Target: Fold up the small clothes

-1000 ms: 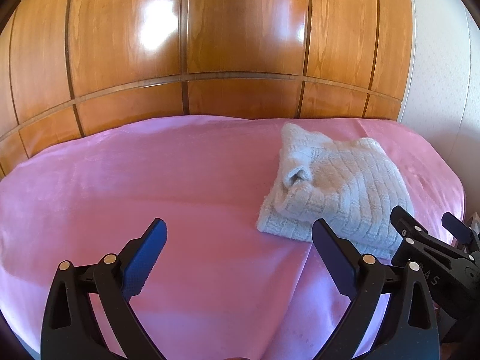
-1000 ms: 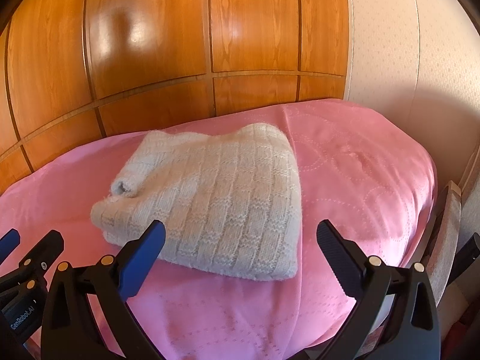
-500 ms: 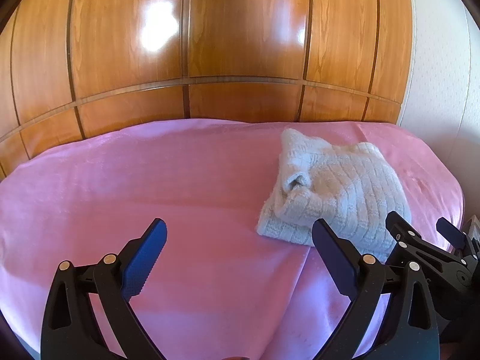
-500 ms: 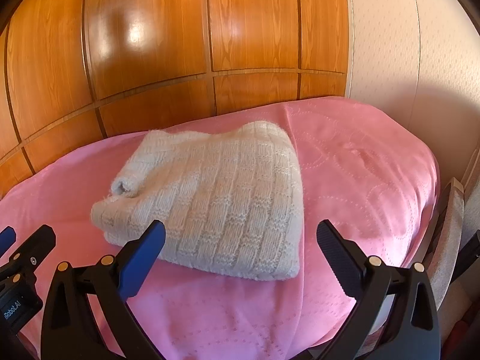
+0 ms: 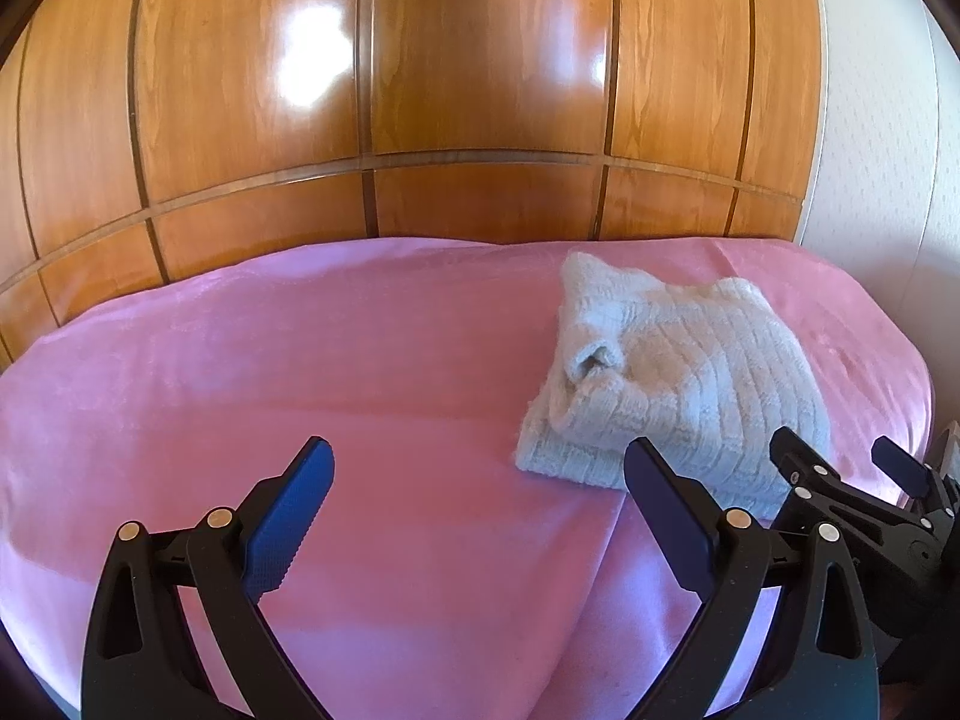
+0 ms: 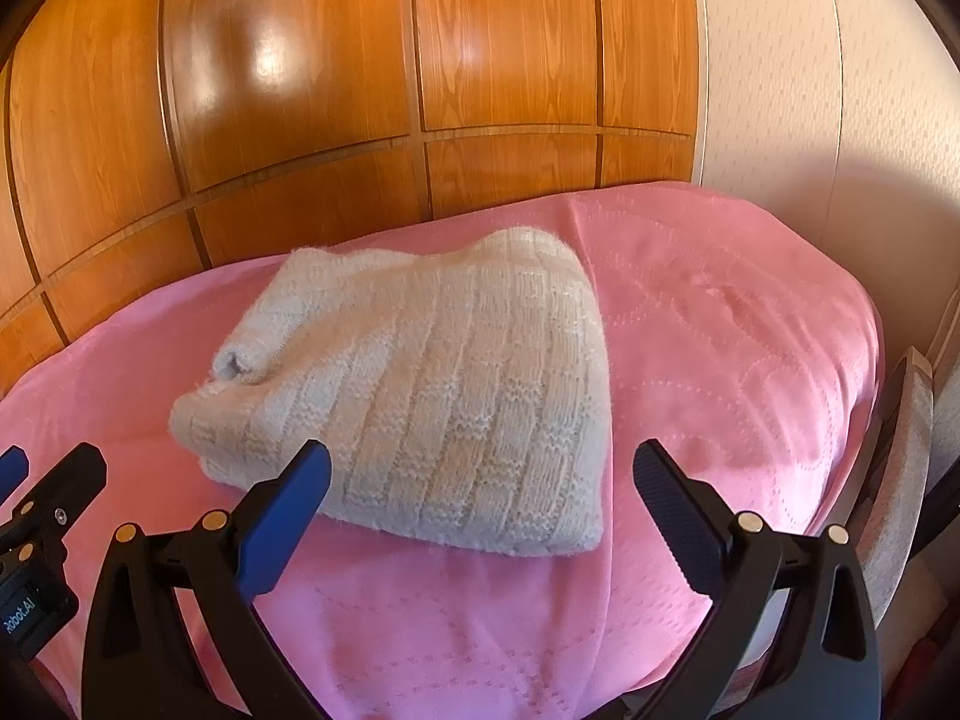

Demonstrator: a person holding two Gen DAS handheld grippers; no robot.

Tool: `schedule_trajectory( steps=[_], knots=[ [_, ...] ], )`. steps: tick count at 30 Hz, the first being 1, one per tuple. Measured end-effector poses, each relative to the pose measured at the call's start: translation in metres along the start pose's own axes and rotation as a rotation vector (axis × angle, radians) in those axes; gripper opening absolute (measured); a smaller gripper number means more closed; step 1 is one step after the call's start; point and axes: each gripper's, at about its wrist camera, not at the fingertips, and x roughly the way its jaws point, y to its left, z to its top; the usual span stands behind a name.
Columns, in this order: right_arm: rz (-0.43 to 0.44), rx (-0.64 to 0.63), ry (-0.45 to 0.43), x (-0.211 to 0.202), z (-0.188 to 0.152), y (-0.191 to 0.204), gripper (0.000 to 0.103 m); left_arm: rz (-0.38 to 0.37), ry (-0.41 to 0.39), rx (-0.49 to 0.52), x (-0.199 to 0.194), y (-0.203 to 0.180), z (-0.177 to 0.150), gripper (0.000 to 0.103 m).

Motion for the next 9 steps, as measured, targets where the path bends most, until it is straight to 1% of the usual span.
schedule_trajectory(
  steps=[1,4,5,7,9],
  knots=[
    [0.001,0.0,0.001,0.001,0.0,0.0,0.101,-0.007,0.017,-0.001,0.003,0.0,-0.001,0.096],
    [0.006,0.0,0.0,0.001,0.003,-0.003,0.101,0.008,0.066,-0.033,0.013,0.006,-0.003,0.096],
    [0.007,0.001,-0.003,0.001,0.004,-0.005,0.101,0.007,0.075,-0.034,0.015,0.007,-0.004,0.096],
    [0.007,0.007,-0.009,0.002,0.008,-0.01,0.101,0.032,0.09,-0.031,0.02,0.01,-0.007,0.096],
    [-0.007,0.015,-0.015,0.003,0.013,-0.017,0.101,0.035,0.104,-0.035,0.025,0.012,-0.008,0.096]
  ],
)
